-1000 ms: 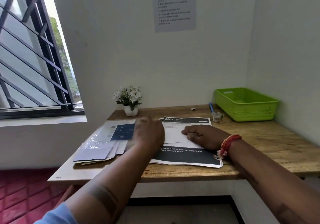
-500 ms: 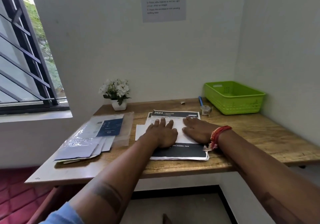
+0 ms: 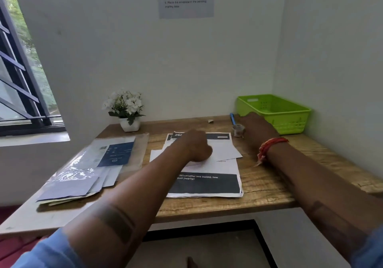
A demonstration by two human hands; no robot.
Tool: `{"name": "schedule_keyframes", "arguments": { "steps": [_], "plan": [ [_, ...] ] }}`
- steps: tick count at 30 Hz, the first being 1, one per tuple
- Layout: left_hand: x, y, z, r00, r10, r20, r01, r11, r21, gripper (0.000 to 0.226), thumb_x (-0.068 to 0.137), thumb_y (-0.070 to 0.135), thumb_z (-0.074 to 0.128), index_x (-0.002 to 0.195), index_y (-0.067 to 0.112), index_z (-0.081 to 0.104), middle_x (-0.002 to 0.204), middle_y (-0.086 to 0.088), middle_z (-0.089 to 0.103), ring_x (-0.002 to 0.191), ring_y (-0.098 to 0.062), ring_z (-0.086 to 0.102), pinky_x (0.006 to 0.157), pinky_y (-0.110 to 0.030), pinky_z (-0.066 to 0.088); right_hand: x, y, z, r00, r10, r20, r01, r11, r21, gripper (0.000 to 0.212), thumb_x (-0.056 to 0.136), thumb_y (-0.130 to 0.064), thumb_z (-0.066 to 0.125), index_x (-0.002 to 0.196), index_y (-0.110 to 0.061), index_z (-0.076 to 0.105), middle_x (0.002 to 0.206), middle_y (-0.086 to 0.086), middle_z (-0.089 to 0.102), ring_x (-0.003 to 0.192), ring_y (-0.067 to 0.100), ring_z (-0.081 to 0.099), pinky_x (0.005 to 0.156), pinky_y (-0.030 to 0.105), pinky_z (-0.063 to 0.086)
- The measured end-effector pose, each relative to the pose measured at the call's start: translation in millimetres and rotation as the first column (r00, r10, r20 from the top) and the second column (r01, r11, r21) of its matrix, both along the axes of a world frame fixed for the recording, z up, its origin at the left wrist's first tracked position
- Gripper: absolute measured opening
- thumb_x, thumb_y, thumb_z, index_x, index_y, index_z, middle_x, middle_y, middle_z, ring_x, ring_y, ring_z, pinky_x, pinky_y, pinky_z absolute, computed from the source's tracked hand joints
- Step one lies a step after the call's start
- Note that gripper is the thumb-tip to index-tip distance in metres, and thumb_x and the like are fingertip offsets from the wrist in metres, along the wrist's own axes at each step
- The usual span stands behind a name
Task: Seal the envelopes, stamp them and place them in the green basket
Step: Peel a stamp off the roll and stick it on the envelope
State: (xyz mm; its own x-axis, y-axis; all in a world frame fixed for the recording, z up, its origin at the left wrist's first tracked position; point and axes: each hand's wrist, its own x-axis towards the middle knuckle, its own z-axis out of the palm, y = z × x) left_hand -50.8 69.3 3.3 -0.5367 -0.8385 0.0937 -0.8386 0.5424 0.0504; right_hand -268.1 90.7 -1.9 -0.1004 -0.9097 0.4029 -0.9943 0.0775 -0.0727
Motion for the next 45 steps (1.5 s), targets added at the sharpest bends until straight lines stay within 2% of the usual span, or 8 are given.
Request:
{"name": "schedule_keyframes", "arguments": {
  "steps": [5,14,19,26,30,36,41,45],
  "plan": [
    [-25.1,-23.3,3.0,0.971,-0.085,-0.225,0.055,0.989,-0.135,0.041,0.098,0.040,0.050,0.126,0.013,0.063,0.131,-0.007,0.063,0.121,-0.026,0.056,0.102,-0.038,0.045,-0.2,-24.5,-8.1,0.955,-0.055,-0.292,0.058,0.998,0.002,0.030,0.096,-0.028,0.051,0.121,-0.024,0.066,0.121,0.011,0.059,0.108,0.032,0.055,0.093,0.037,0.042],
    [-1.3,-73.3,-12.0,0.890,-0.250,-0.381,0.171,0.958,-0.229,0.043,0.092,0.037,0.065,0.133,0.030,0.058,0.134,0.005,0.060,0.121,-0.023,0.052,0.101,-0.040,0.044,35.0,-57.7,5.3,0.954,0.285,0.099,-0.292,0.954,0.067,0.042,0.078,-0.068,0.044,0.093,-0.036,0.065,0.097,-0.009,0.070,0.092,0.017,0.065,0.085,0.043,0.051],
    [13.9,-80.9,-15.4,0.877,-0.245,-0.414,0.100,0.935,-0.340,0.030,0.091,0.032,0.068,0.121,0.026,0.068,0.123,0.004,0.058,0.112,-0.021,0.050,0.092,-0.035,0.045,36.2,-57.1,12.8,0.884,0.427,0.191,-0.429,0.903,-0.035,0.013,0.088,-0.036,0.066,0.099,-0.027,0.066,0.095,-0.009,0.060,0.091,0.015,0.058,0.080,0.035,0.046],
    [12.2,-82.3,-14.6,0.754,-0.290,-0.589,0.105,0.939,-0.327,0.013,0.081,0.036,0.080,0.086,0.025,0.074,0.099,0.009,0.055,0.085,-0.006,0.054,0.072,-0.016,0.039,22.0,-55.4,7.7,0.504,0.549,0.667,-0.522,0.809,-0.271,0.044,0.088,-0.012,0.073,0.126,-0.020,0.053,0.100,0.006,0.071,0.095,0.023,0.070,0.085,0.035,0.055],
    [9.7,-72.6,-12.8,0.719,-0.270,-0.640,0.103,0.953,-0.286,0.014,0.082,0.032,0.081,0.082,0.023,0.070,0.093,0.011,0.058,0.078,0.001,0.055,0.066,-0.009,0.035,18.4,-56.6,5.0,0.383,0.540,0.749,-0.490,0.806,-0.331,0.029,0.089,-0.003,0.070,0.117,-0.009,0.063,0.103,0.007,0.073,0.098,0.014,0.070,0.085,0.026,0.054],
    [7.0,-65.1,-16.2,0.673,-0.190,-0.714,0.169,0.980,-0.102,0.016,0.089,0.027,0.075,0.094,0.015,0.066,0.076,0.010,0.064,0.063,0.003,0.052,0.061,-0.010,0.038,26.3,-54.7,5.2,0.345,0.546,0.763,-0.444,0.812,-0.380,0.022,0.087,-0.008,0.073,0.107,-0.011,0.065,0.092,0.008,0.071,0.080,0.008,0.066,0.069,0.022,0.053],
    [8.0,-67.7,-17.1,0.509,-0.059,-0.859,0.184,0.982,0.042,0.019,0.083,0.033,0.077,0.093,0.019,0.068,0.084,0.000,0.075,0.081,-0.026,0.070,0.081,-0.049,0.058,32.1,-47.5,9.8,0.455,0.571,0.684,-0.367,0.820,-0.440,0.018,0.087,-0.020,0.076,0.102,-0.016,0.067,0.092,-0.003,0.071,0.071,0.009,0.066,0.065,0.023,0.051],
    [11.8,-63.9,-17.3,0.453,-0.026,-0.891,0.228,0.970,0.087,0.024,0.083,0.036,0.079,0.096,0.017,0.069,0.083,-0.003,0.075,0.084,-0.029,0.071,0.083,-0.056,0.057,36.6,-44.3,6.4,0.549,0.544,0.634,-0.424,0.835,-0.350,0.019,0.081,-0.030,0.081,0.097,-0.024,0.071,0.082,-0.004,0.074,0.075,0.021,0.070,0.072,0.042,0.058]
  ]
}}
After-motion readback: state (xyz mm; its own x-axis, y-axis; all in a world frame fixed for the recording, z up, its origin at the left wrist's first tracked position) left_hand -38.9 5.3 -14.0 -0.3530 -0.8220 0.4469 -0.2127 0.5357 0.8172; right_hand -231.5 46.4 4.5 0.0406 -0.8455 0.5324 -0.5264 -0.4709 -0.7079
